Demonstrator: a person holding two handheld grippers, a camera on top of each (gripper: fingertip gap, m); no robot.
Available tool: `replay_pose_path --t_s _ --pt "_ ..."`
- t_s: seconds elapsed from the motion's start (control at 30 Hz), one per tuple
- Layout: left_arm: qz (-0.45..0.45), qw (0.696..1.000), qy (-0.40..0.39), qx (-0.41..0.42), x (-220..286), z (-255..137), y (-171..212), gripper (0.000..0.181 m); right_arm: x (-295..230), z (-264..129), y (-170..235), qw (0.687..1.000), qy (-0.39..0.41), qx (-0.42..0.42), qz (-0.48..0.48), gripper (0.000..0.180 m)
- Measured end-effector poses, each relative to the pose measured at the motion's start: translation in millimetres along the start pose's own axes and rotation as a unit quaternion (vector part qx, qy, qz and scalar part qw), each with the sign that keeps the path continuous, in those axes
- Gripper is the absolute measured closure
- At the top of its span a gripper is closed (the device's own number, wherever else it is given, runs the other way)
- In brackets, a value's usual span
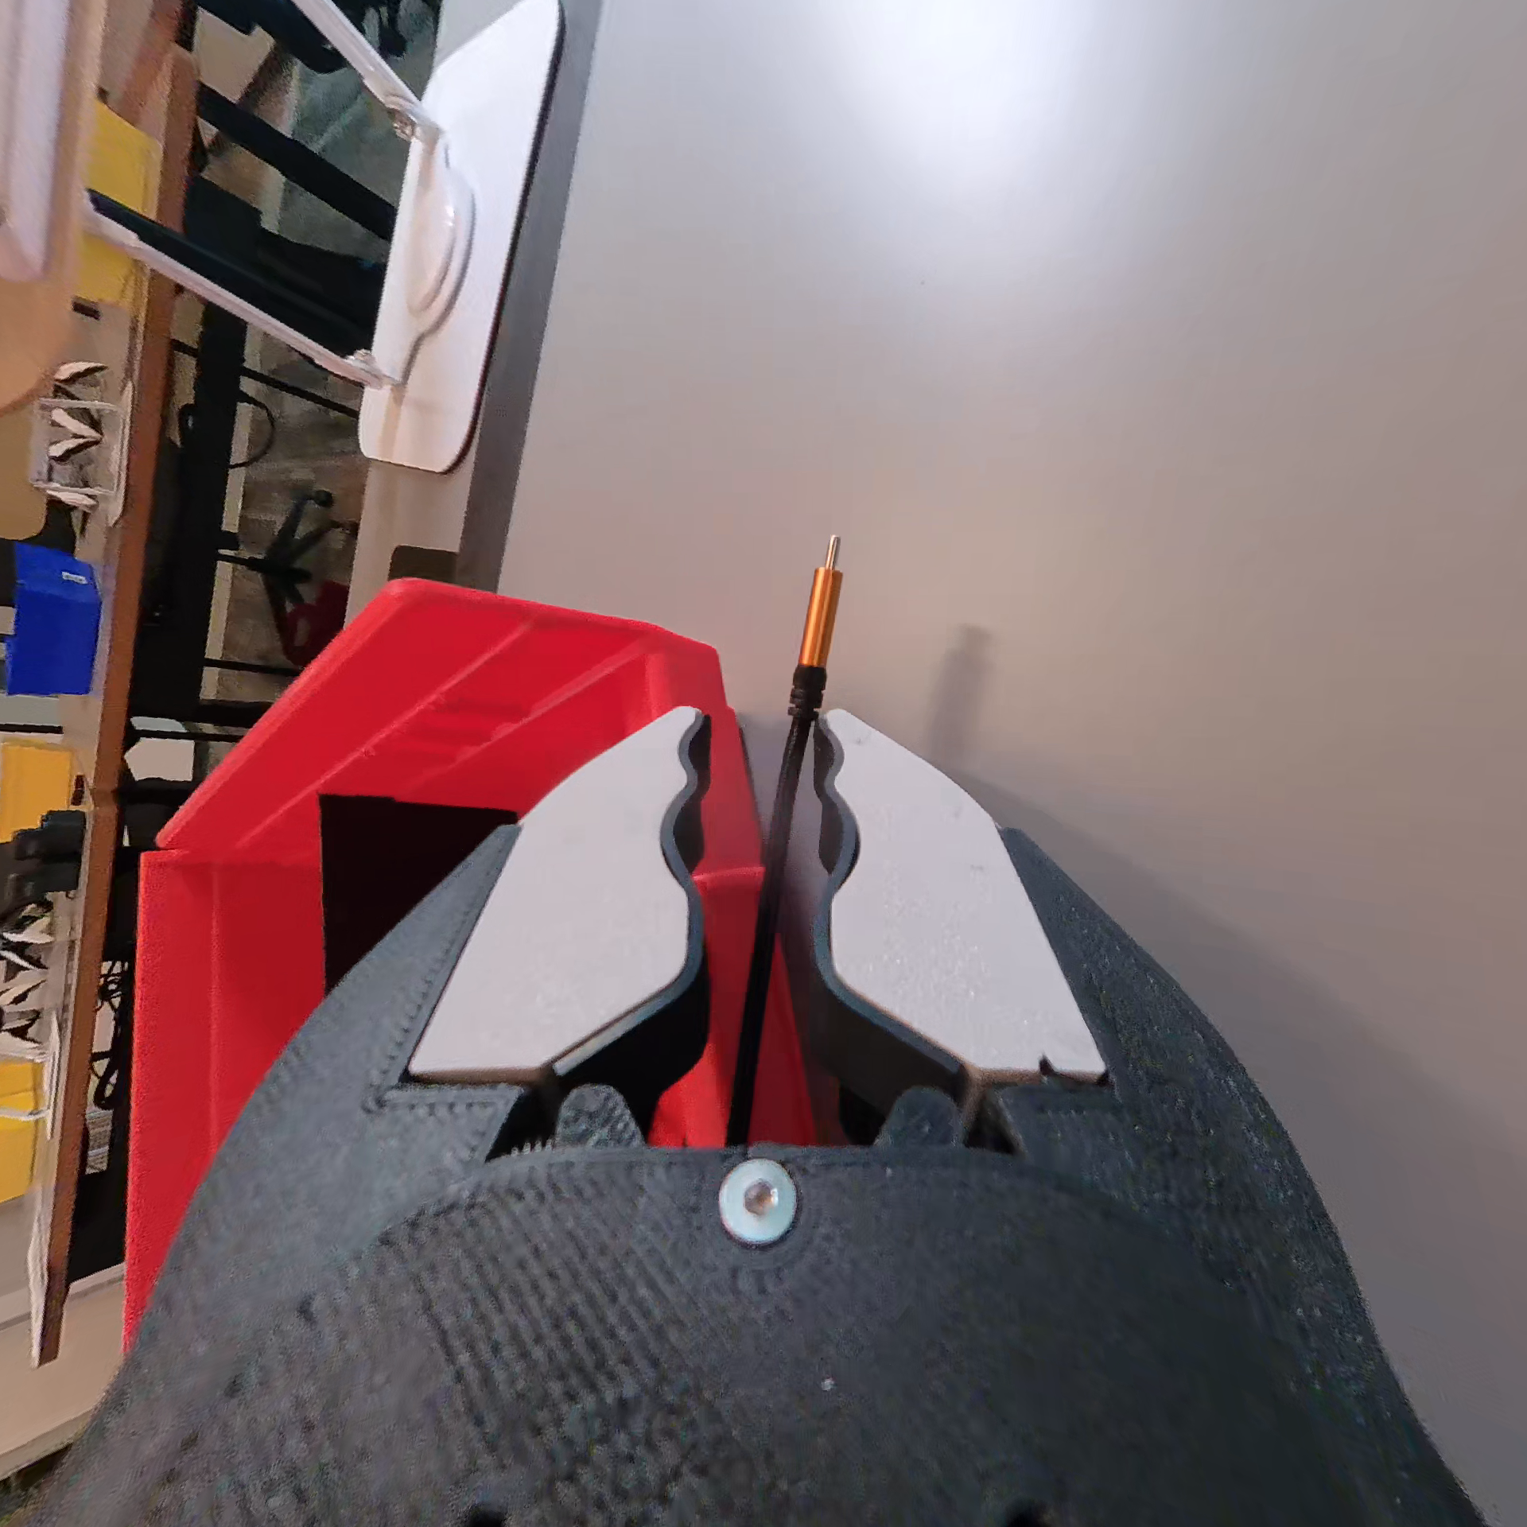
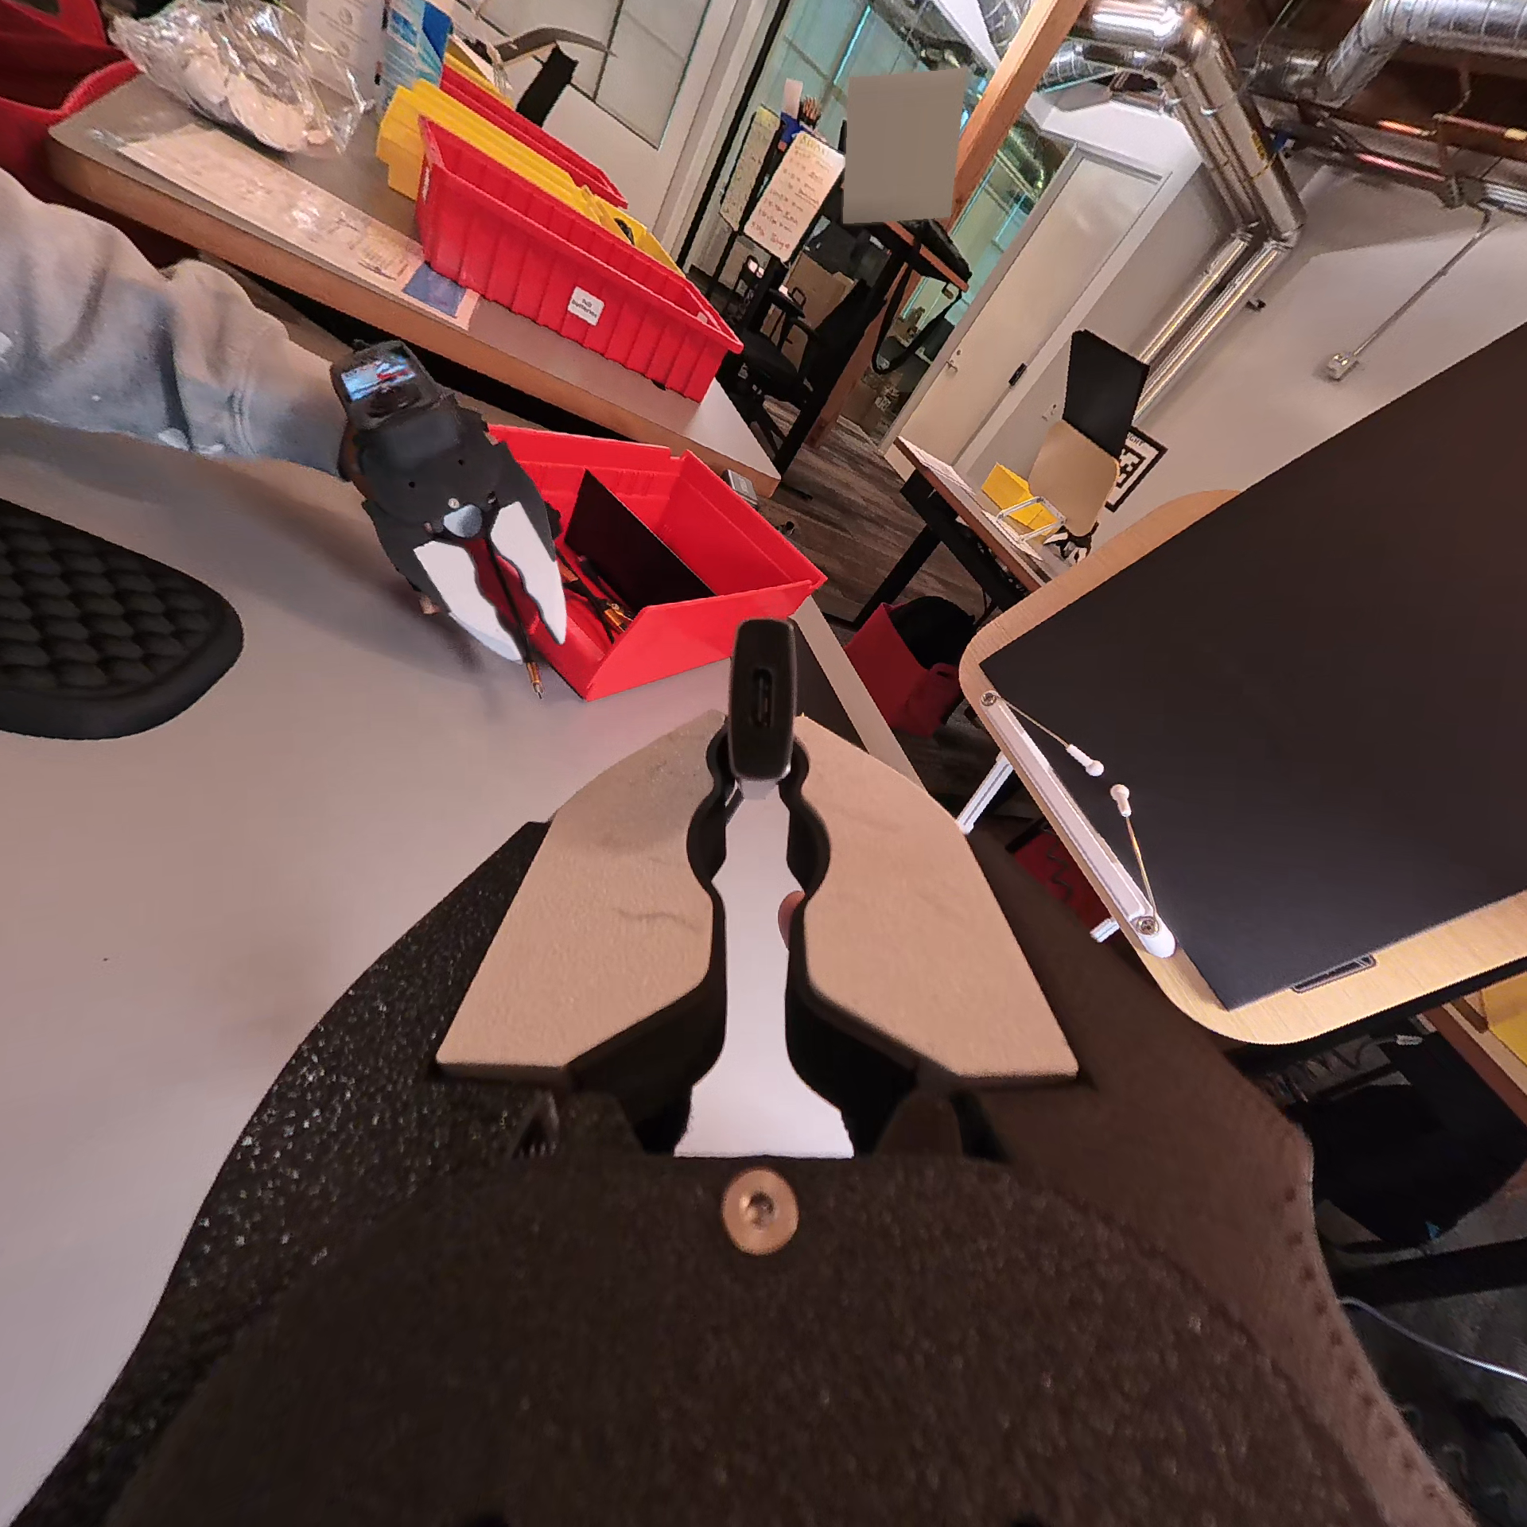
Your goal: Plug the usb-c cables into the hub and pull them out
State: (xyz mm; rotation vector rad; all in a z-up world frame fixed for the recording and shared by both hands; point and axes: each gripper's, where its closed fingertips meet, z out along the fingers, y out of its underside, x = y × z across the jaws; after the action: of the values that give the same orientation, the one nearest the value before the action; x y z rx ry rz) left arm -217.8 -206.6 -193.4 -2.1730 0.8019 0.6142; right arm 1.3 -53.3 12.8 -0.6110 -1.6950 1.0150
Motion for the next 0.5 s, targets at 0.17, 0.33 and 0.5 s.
replay_pose_path --t_s 0.17,0.33,0.5 --pt "0.022 1.000 0.013 -0.005 8.9 0.1 -0.9 0.156 -0.4 1.2 2.0 1.000 -0.001 -0.003 0.001 0.170" --pt "0.050 0.997 0.058 -0.016 26.4 1.7 -1.6 0.155 -0.8 2.1 4.7 1.000 -0.002 -0.007 0.002 0.170" --pt "0.054 0.991 0.119 -0.035 45.1 4.5 1.6 0.155 -0.8 2.5 6.1 1.000 -0.003 -0.010 0.002 0.170"
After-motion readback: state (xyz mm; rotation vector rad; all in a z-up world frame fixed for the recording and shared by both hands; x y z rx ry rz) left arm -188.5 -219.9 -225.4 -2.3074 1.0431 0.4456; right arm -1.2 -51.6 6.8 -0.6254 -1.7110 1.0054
